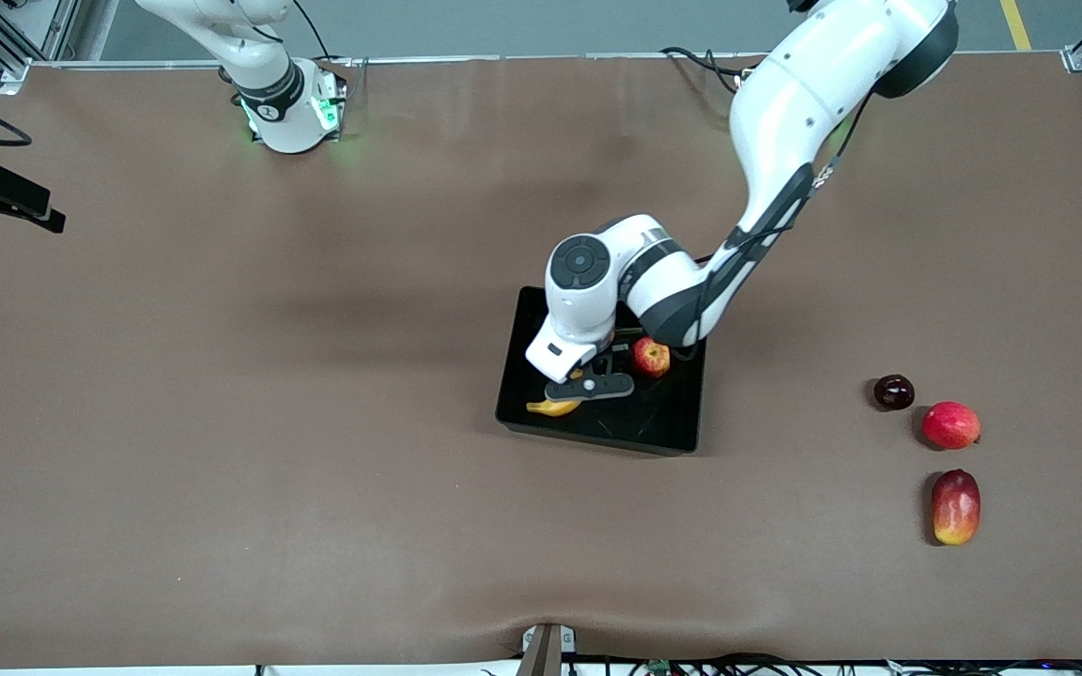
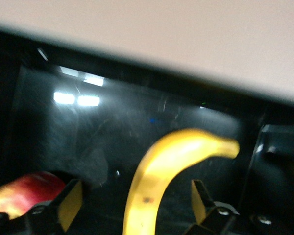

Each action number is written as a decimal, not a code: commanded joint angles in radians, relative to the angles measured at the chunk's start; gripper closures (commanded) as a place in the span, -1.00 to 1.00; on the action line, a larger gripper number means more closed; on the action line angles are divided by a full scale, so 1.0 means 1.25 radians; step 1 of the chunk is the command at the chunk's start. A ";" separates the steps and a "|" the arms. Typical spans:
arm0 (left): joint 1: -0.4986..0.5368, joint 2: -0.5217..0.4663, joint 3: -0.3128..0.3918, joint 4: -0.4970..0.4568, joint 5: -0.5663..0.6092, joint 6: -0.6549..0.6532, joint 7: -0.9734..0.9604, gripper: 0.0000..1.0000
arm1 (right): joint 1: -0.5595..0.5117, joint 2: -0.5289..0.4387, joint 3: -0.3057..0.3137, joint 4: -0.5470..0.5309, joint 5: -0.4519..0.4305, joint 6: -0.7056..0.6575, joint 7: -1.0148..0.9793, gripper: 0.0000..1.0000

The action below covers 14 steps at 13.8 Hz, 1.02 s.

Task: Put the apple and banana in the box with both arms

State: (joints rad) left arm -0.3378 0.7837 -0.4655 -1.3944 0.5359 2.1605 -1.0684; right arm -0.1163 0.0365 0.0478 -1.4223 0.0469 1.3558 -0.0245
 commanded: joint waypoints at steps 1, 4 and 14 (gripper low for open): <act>0.061 -0.126 -0.007 -0.018 -0.003 -0.074 0.024 -1.00 | -0.017 -0.007 0.011 -0.005 0.009 -0.005 0.002 -1.00; 0.163 -0.234 -0.006 -0.023 -0.125 -0.142 0.179 -1.00 | -0.017 -0.007 0.011 -0.006 0.009 -0.006 0.002 -1.00; 0.406 -0.444 -0.007 -0.027 -0.246 -0.344 0.513 -1.00 | -0.016 -0.008 0.011 -0.005 0.009 -0.005 0.004 -1.00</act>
State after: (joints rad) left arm 0.1224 0.2980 -0.4674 -1.3896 0.2601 1.7676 -0.5009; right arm -0.1168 0.0364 0.0482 -1.4240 0.0473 1.3547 -0.0245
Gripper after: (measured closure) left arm 0.000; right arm 0.000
